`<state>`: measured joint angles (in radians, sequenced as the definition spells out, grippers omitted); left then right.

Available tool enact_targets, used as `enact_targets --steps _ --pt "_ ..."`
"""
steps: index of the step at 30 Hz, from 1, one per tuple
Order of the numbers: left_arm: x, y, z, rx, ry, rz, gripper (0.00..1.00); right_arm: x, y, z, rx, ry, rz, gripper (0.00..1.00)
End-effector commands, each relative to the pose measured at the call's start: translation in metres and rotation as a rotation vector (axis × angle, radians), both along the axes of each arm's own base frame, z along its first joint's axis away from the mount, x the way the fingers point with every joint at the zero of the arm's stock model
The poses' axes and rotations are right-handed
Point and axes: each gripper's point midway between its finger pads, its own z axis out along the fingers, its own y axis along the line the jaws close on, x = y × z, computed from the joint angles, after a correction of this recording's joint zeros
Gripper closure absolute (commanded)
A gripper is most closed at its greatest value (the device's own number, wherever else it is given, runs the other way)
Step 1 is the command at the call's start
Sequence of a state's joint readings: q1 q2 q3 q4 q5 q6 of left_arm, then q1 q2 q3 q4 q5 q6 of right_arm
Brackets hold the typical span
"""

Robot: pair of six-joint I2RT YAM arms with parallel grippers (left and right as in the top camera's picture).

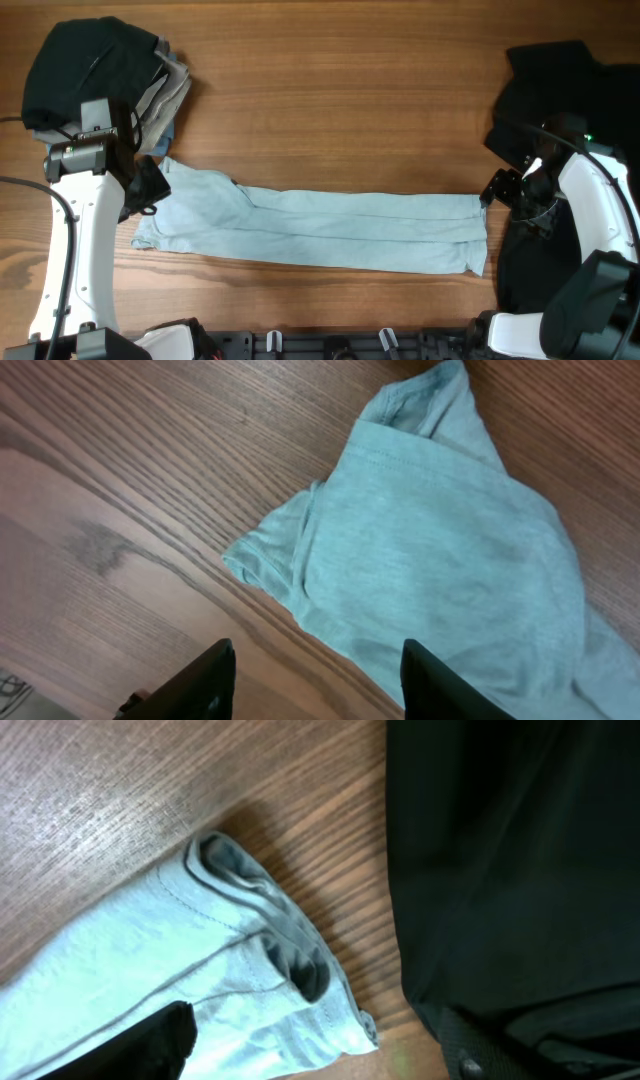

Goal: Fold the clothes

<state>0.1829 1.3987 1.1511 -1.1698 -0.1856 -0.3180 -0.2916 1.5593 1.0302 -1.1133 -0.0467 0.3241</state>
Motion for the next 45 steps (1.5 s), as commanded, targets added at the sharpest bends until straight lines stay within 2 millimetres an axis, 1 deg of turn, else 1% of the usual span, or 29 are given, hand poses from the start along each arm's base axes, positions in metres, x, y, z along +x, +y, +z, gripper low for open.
enact_targets --steps 1,2,4,6,7,9,10,11,13,16,19,21,22,24,25,26,27,28,29,32,33,34,36,37,39,41,43,44,45 --pt "0.006 -0.014 -0.003 -0.089 -0.04 -0.008 0.59 0.015 0.017 -0.016 0.104 -0.093 0.064 0.06" --pt "0.01 -0.023 -0.007 -0.133 -0.056 -0.023 0.65 0.019 0.021 -0.022 0.123 -0.128 0.073 0.06" --pt "0.018 -0.04 -0.018 -0.196 -0.084 -0.119 0.68 0.023 0.038 -0.036 0.211 -0.194 0.11 0.08" --pt "0.019 -0.051 -0.03 -0.234 -0.092 -0.161 0.64 0.012 0.042 -0.052 0.228 -0.164 0.1 0.08" --pt "0.018 -0.057 -0.037 -0.251 -0.093 -0.173 0.6 0.0 0.047 -0.063 0.252 -0.124 0.092 0.1" --pt "0.015 -0.06 -0.048 -0.255 -0.087 -0.18 0.58 -0.017 0.053 -0.078 0.276 -0.056 0.076 0.18" --pt "0.014 -0.064 -0.053 -0.267 -0.088 -0.186 0.58 -0.018 0.056 -0.081 0.295 -0.049 0.054 0.26" --pt "0.014 -0.068 -0.059 -0.288 -0.093 -0.192 0.58 -0.014 0.061 -0.082 0.324 -0.067 0.055 0.46" --pt "0.012 -0.07 -0.069 -0.301 -0.099 -0.188 0.58 0.008 0.069 -0.077 0.383 -0.165 0.063 0.96" --pt "0.011 -0.071 -0.08 -0.303 -0.102 -0.189 0.59 0.03 0.064 -0.068 0.371 -0.237 0.076 0.96" --pt "0.012 -0.073 -0.088 -0.319 -0.09 -0.19 0.6 0.067 0.051 -0.05 0.326 -0.343 0.097 0.96" --pt "0.025 -0.078 -0.096 -0.353 -0.114 -0.2 0.6 0.102 0.04 -0.028 0.287 -0.454 0.12 0.96" --pt "0.035 -0.084 -0.102 -0.387 -0.136 -0.21 0.61 0.123 0.028 -0.013 0.238 -0.514 0.11 0.96" --pt "0.048 -0.092 -0.11 -0.439 -0.163 -0.225 0.62 0.15 0.0 0.014 0.135 -0.586 0.086 0.96" --pt "0.052 -0.092 -0.113 -0.443 -0.173 -0.229 0.62 0.16 -0.01 0.028 0.109 -0.619 0.086 0.96" --pt "0.054 -0.092 -0.112 -0.44 -0.184 -0.232 0.59 0.166 -0.018 0.039 0.097 -0.64 0.076 0.96" --pt "0.058 -0.091 -0.108 -0.436 -0.198 -0.239 0.58 0.169 -0.02 0.049 0.099 -0.648 0.075 0.96" --pt "0.06 -0.091 -0.104 -0.433 -0.209 -0.241 0.58 0.169 -0.015 0.054 0.109 -0.647 0.127 0.96" --pt "0.063 -0.091 -0.096 -0.429 -0.222 -0.245 0.57 0.168 -0.005 0.058 0.122 -0.642 0.19 0.96" --pt "0.076 -0.088 -0.05 -0.406 -0.271 -0.278 0.54 0.15 0.058 0.056 0.231 -0.548 0.336 0.96" --pt "0.08 -0.088 -0.034 -0.4 -0.293 -0.283 0.54 0.143 0.088 0.054 0.261 -0.516 0.419 0.96" --pt "0.084 -0.085 -0.009 -0.375 -0.335 -0.293 0.53 0.132 0.129 0.052 0.293 -0.477 0.528 0.96" --pt "0.083 -0.081 0.001 -0.343 -0.356 -0.29 0.52 0.119 0.172 0.05 0.322 -0.448 0.641 0.96" --pt "0.081 -0.079 0.004 -0.331 -0.358 -0.287 0.52 0.116 0.186 0.049 0.329 -0.437 0.655 0.95" --pt "0.076 -0.079 0.006 -0.328 -0.35 -0.284 0.51 0.11 0.232 0.041 0.365 -0.412 0.657 0.95" --pt "0.072 -0.079 0.004 -0.333 -0.33 -0.28 0.51 0.103 0.259 0.026 0.39 -0.368 0.65 0.95" --pt "0.071 -0.079 0.003 -0.335 -0.325 -0.279 0.51 0.093 0.279 0.009 0.413 -0.316 0.677 0.96" --pt "0.071 -0.079 0.003 -0.334 -0.325 -0.279 0.51 0.09 0.286 0.006 0.434 -0.309 0.692 0.92" --pt "0.071 -0.079 0.003 -0.334 -0.325 -0.279 0.5 0.09 0.292 0.007 0.455 -0.318 0.707 0.67"
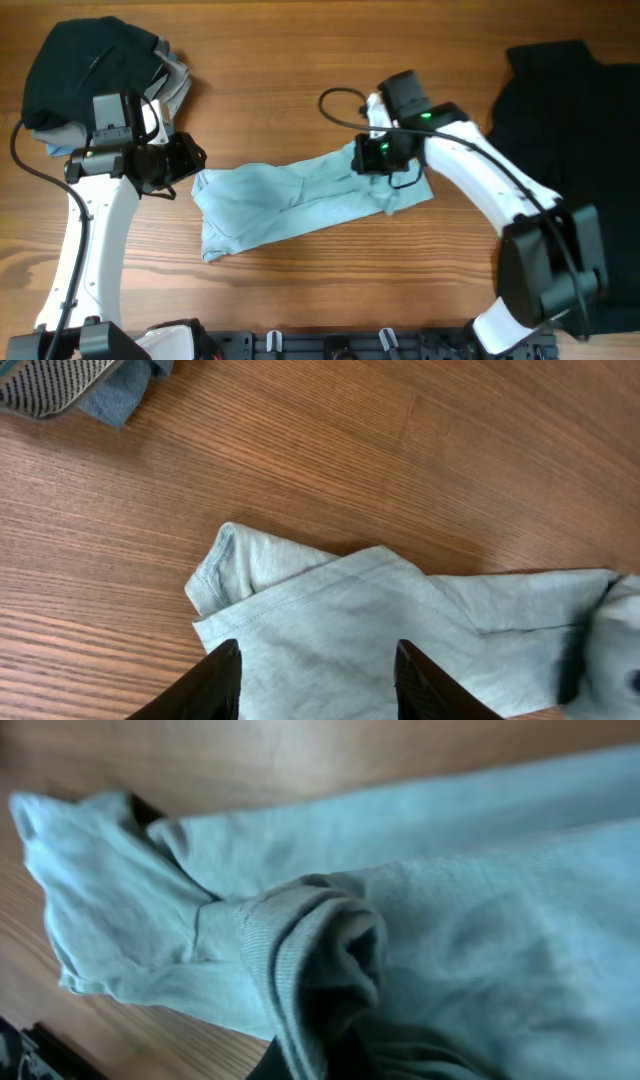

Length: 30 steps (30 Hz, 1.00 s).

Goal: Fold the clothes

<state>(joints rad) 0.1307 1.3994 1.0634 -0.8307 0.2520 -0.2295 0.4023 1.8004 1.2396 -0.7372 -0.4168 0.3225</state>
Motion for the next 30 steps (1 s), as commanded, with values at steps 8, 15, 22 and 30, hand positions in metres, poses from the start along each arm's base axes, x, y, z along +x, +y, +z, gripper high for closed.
enact_targets --steps 8,15,22,30 --pt "-0.038 0.004 -0.027 0.044 0.153 0.005 0.37 0.042 -0.042 0.039 0.084 -0.107 -0.111 0.62" --pt "-0.044 -0.003 -0.065 -0.007 0.187 0.015 0.35 0.012 -0.04 0.043 0.186 -0.088 0.119 0.39" --pt "-0.025 -0.007 -0.031 -0.03 0.078 -0.002 0.36 -0.007 0.01 0.013 -0.232 -0.298 0.455 0.2" --pt "-0.012 -0.006 0.025 -0.007 -0.092 -0.003 0.27 -0.026 0.04 -0.055 -0.24 -0.191 0.587 0.21"
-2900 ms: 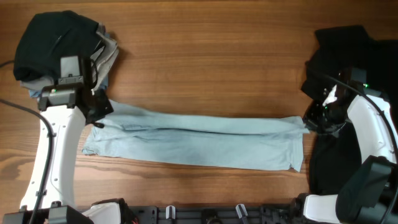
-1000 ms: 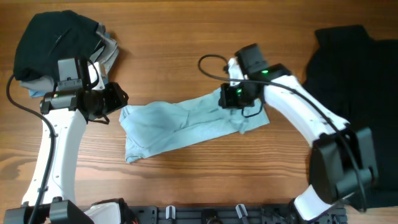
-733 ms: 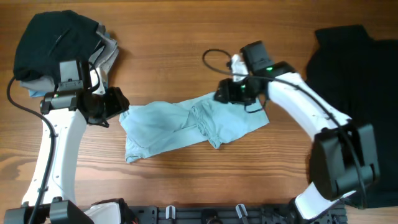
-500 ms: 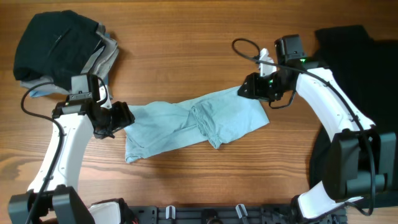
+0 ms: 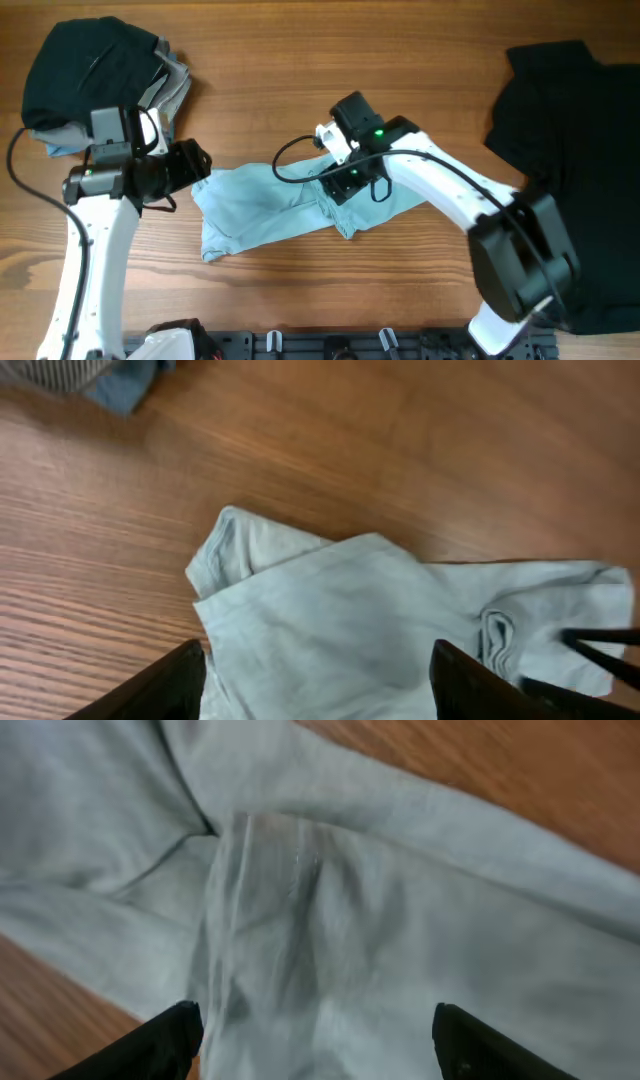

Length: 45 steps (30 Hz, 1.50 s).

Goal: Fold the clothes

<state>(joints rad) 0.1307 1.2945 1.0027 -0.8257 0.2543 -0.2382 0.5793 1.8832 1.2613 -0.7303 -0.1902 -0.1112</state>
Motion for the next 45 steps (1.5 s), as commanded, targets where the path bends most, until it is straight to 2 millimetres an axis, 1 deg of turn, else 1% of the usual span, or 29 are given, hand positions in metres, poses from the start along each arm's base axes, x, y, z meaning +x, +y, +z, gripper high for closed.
enact_targets --steps 1,2,3,4,5,6,9,13,16,18,19,21,23,25,26,27,28,29,31,32,33,36,37,38,40,41,42,44,45 --pt "0.003 -0.003 0.015 -0.008 -0.045 -0.01 0.27 -0.014 0.018 -0.032 -0.024 0.052 0.071 0.22" --pt "0.003 -0.003 0.015 -0.007 -0.045 -0.01 0.26 -0.016 0.02 -0.04 -0.033 0.067 0.07 0.29" --pt "0.003 -0.003 0.015 -0.007 -0.045 -0.01 0.26 -0.018 0.019 -0.045 -0.048 0.075 0.07 0.44" --pt "0.003 -0.003 0.015 -0.008 -0.045 -0.01 0.26 -0.018 0.017 -0.047 -0.061 0.079 0.055 0.53" --pt "0.003 -0.003 0.015 -0.007 -0.045 -0.01 0.26 -0.017 0.015 -0.048 -0.071 0.075 0.046 0.77" --pt "0.003 -0.003 0.015 -0.007 -0.045 -0.01 0.26 -0.013 0.015 -0.044 -0.069 0.059 0.04 0.86" --pt "0.003 -0.003 0.015 -0.007 -0.045 -0.01 0.26 0.002 0.012 -0.022 -0.074 0.002 0.004 0.92" --pt "0.003 -0.003 0.015 -0.007 -0.045 -0.01 0.26 0.017 -0.002 0.018 -0.079 -0.095 -0.037 0.94" --pt "0.003 -0.003 0.015 -0.007 -0.045 -0.01 0.26 0.021 -0.003 0.043 -0.046 -0.152 -0.026 0.91" --pt "0.003 -0.003 0.015 -0.007 -0.045 -0.01 0.26 0.021 -0.003 0.047 -0.052 -0.179 0.046 0.86" --pt "0.003 -0.003 0.015 -0.007 -0.045 -0.01 0.26 0.02 -0.003 0.047 -0.055 -0.179 0.056 0.78" --pt "0.003 -0.003 0.015 -0.008 -0.044 -0.01 0.26 0.017 -0.003 0.046 -0.053 -0.167 0.058 0.76" --pt "0.003 -0.003 0.015 -0.008 -0.044 -0.01 0.26 0.017 -0.004 0.045 -0.056 -0.162 0.055 0.88" --pt "0.003 -0.003 0.015 -0.008 -0.044 -0.01 0.26 0.02 -0.002 0.047 -0.04 -0.164 0.01 0.94" --pt "0.003 -0.003 0.015 -0.007 -0.044 -0.01 0.26 0.024 0.002 0.049 -0.012 -0.166 -0.056 0.96" --pt "0.003 -0.003 0.015 -0.008 -0.044 -0.01 0.26 0.026 0.011 0.052 0.037 -0.163 -0.07 0.96" --pt "0.003 -0.003 0.015 -0.008 -0.044 -0.01 0.26 0.026 0.028 0.056 0.122 -0.155 -0.032 0.94" --pt "0.003 -0.003 0.015 -0.008 -0.043 -0.01 0.26 0.027 0.035 0.055 0.15 -0.155 -0.024 0.89" --pt "-0.002 0.0 0.011 0.009 -0.017 0.0 0.25 0.027 0.032 0.049 0.129 -0.142 -0.025 0.56" --pt "-0.007 0.005 0.007 0.035 0.009 0.014 0.25 0.026 0.029 0.047 0.114 -0.139 -0.024 0.51" --pt "-0.011 0.009 0.003 0.056 0.034 0.026 0.24 0.025 0.028 0.048 0.107 -0.144 -0.017 0.49" --pt "-0.019 0.011 -0.012 0.06 0.106 0.032 0.24 0.023 0.016 0.056 0.068 -0.162 -0.024 0.49" --pt "-0.022 0.011 -0.019 0.057 0.128 0.032 0.23 0.023 0.009 0.058 0.047 -0.16 -0.05 0.46" --pt "-0.025 0.008 -0.03 0.044 0.157 0.027 0.19 0.024 -0.006 0.06 0.012 -0.151 -0.133 0.45" --pt "-0.028 0.002 -0.044 0.005 0.197 0.012 0.13 0.026 -0.023 0.063 -0.003 -0.124 -0.233 0.44" --pt "-0.031 -0.004 -0.063 -0.033 0.241 0.0 0.08 0.029 -0.039 0.067 -0.002 -0.104 -0.31 0.43" --pt "-0.032 -0.006 -0.072 -0.047 0.26 -0.004 0.05 0.03 -0.049 0.071 0.001 -0.097 -0.339 0.43" --pt "-0.035 -0.014 -0.101 -0.093 0.34 -0.022 0.04 0.033 -0.069 0.086 0.051 -0.077 -0.398 0.43" --pt "-0.039 -0.023 -0.112 -0.132 0.381 -0.066 0.06 0.036 -0.075 0.094 0.096 -0.071 -0.422 0.42"
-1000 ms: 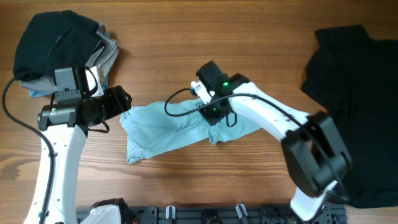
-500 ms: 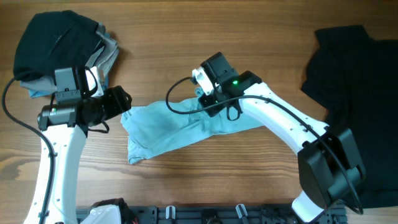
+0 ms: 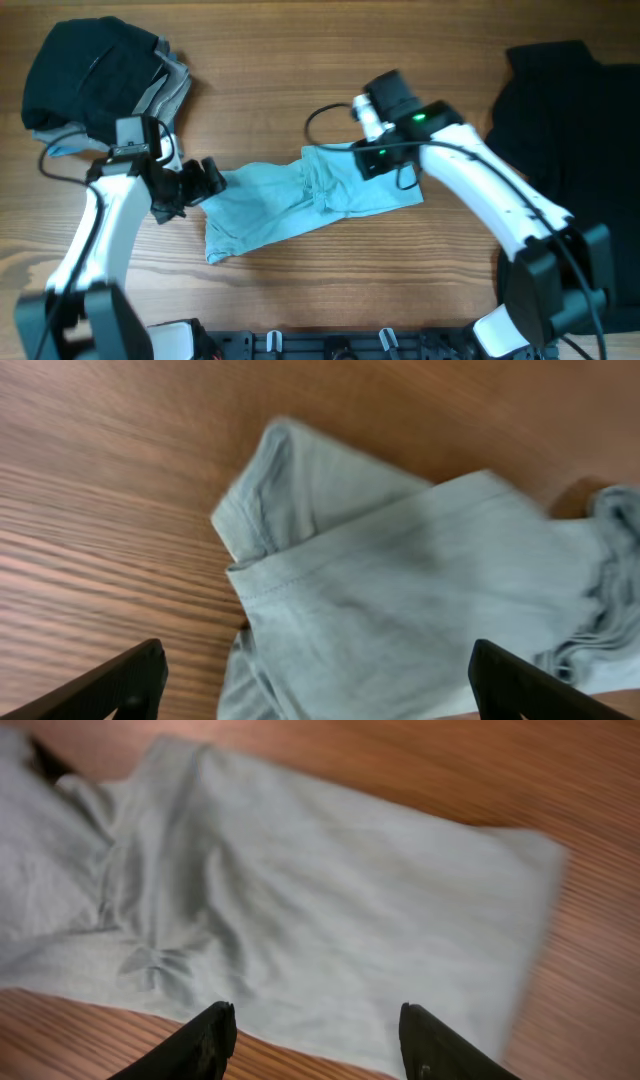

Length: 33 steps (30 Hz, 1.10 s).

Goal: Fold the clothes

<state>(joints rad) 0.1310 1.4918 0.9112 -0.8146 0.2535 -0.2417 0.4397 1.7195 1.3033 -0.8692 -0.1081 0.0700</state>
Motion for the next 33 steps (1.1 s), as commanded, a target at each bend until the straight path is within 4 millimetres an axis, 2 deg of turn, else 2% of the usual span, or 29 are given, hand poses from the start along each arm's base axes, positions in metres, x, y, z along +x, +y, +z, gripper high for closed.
enact_targets --steps 1,3,5,7,8,9,10,11,13,14,15,16,17,18,19,21,23,25,28,31,33 --pt "-0.018 -0.029 -0.039 -0.149 0.145 -0.097 0.12 0.013 -0.018 0.042 0.154 -0.044 -0.106 0.42" --pt "-0.032 -0.039 -0.059 -0.177 0.246 -0.122 0.18 0.018 -0.027 0.057 0.239 -0.056 -0.136 0.42" --pt "-0.039 -0.045 -0.07 -0.181 0.298 -0.141 0.25 0.023 -0.038 0.064 0.268 -0.072 -0.168 0.42" --pt "-0.045 -0.052 -0.078 -0.18 0.332 -0.169 0.43 0.027 -0.052 0.067 0.268 -0.083 -0.204 0.42" --pt "-0.048 -0.055 -0.078 -0.179 0.335 -0.2 0.79 0.029 -0.058 0.067 0.267 -0.082 -0.222 0.42" --pt "-0.052 -0.055 -0.074 -0.181 0.35 -0.201 0.96 0.03 -0.061 0.067 0.265 -0.082 -0.231 0.42" --pt "-0.054 -0.051 -0.07 -0.176 0.364 -0.189 0.96 0.03 -0.063 0.067 0.265 -0.083 -0.235 0.42" --pt "-0.052 -0.032 -0.047 -0.138 0.387 -0.143 0.96 0.032 -0.064 0.067 0.267 -0.092 -0.238 0.42" --pt "-0.044 -0.012 -0.02 -0.083 0.38 -0.106 0.96 0.035 -0.066 0.068 0.269 -0.101 -0.244 0.42" --pt "-0.032 0.007 0.012 -0.021 0.346 -0.077 0.96 0.036 -0.069 0.068 0.269 -0.103 -0.251 0.42" --pt "-0.019 0.014 0.039 0.001 0.291 -0.063 0.96 0.037 -0.071 0.069 0.269 -0.107 -0.257 0.42" --pt "-0.003 0.017 0.068 0.014 0.213 -0.053 0.96 0.038 -0.073 0.069 0.27 -0.109 -0.264 0.42" --pt "0.008 0.014 0.086 0.016 0.156 -0.053 0.96 0.039 -0.074 0.069 0.271 -0.111 -0.269 0.42" --pt "0.024 0.0 0.109 -0.005 0.063 -0.082 0.96 0.04 -0.076 0.07 0.273 -0.114 -0.276 0.41" --pt "0.034 -0.016 0.121 -0.019 0.005 -0.125 0.96 0.04 -0.076 0.07 0.273 -0.115 -0.276 0.41" --pt "0.043 -0.041 0.121 -0.014 -0.031 -0.181 0.96 0.04 -0.076 0.07 0.273 -0.114 -0.277 0.41" --pt "0.047 -0.073 0.111 -0.004 -0.021 -0.265 0.96 0.04 -0.076 0.07 0.273 -0.114 -0.276 0.41" --pt "0.05 -0.097 0.095 0.026 -0.002 -0.334 0.96 0.04 -0.076 0.07 0.273 -0.114 -0.276 0.41" --pt "0.052 -0.133 0.062 0.057 0.042 -0.441 0.91 0.04 -0.076 0.07 0.273 -0.114 -0.276 0.42" --pt "0.043 -0.161 0.034 0.067 0.105 -0.525 0.87 0.04 -0.076 0.07 0.273 -0.114 -0.276 0.41" --pt "0.03 -0.176 0.027 0.074 0.139 -0.577 0.75 0.04 -0.076 0.07 0.273 -0.114 -0.276 0.41"
